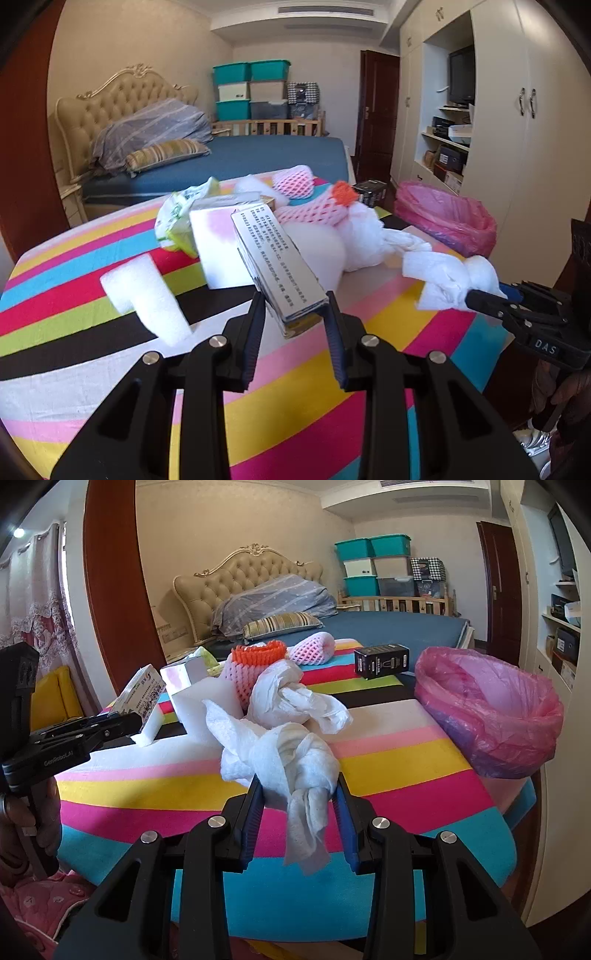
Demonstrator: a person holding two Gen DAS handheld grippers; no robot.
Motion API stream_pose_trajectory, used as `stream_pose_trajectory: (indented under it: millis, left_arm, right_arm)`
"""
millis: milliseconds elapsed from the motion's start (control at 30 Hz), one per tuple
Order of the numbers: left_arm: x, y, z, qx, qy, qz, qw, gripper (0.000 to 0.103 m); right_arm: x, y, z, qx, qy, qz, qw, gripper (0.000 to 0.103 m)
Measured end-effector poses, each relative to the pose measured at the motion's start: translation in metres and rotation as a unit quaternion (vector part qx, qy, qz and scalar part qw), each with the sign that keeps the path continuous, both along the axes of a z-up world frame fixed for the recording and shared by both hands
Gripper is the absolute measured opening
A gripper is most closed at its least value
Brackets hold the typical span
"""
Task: Collect trash
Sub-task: 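Carry tissue and box to the pink wastebasket and open both grippers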
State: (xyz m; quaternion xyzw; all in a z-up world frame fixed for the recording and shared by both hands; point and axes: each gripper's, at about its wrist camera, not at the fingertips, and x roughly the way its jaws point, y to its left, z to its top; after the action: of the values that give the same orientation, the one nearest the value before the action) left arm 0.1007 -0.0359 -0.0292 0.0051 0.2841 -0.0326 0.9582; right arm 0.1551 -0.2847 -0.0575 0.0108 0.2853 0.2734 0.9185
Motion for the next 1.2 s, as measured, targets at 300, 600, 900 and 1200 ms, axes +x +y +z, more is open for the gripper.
stream_pose_trajectory:
  millis: [300,600,900,1200]
  left_arm:
    - [0.009,-0.027,0.001,0.012,-0.002,-0.049,0.9987,0.031]
    - [0.025,-0.056,0.001,0.015,0.005,-0.092,0.9956,0.031]
    - [0.054,-0.1,0.007,0.014,0.008,-0.142,0.9897,0.031]
    - [0.091,-0.144,0.013,0.017,0.01,-0.193,0.9809,0.031]
  right_arm:
    - [0.001,-0.009,0.005,-0.017,-0.008,-0.028,0.999,0.037]
    - [0.009,-0.026,0.012,-0.03,-0.018,-0.062,0.997,0.037]
    - [0.019,-0.052,0.018,-0.039,-0.03,-0.101,0.994,0.037]
    - [0.043,-0.088,0.026,-0.045,-0.051,-0.143,0.987,0.037]
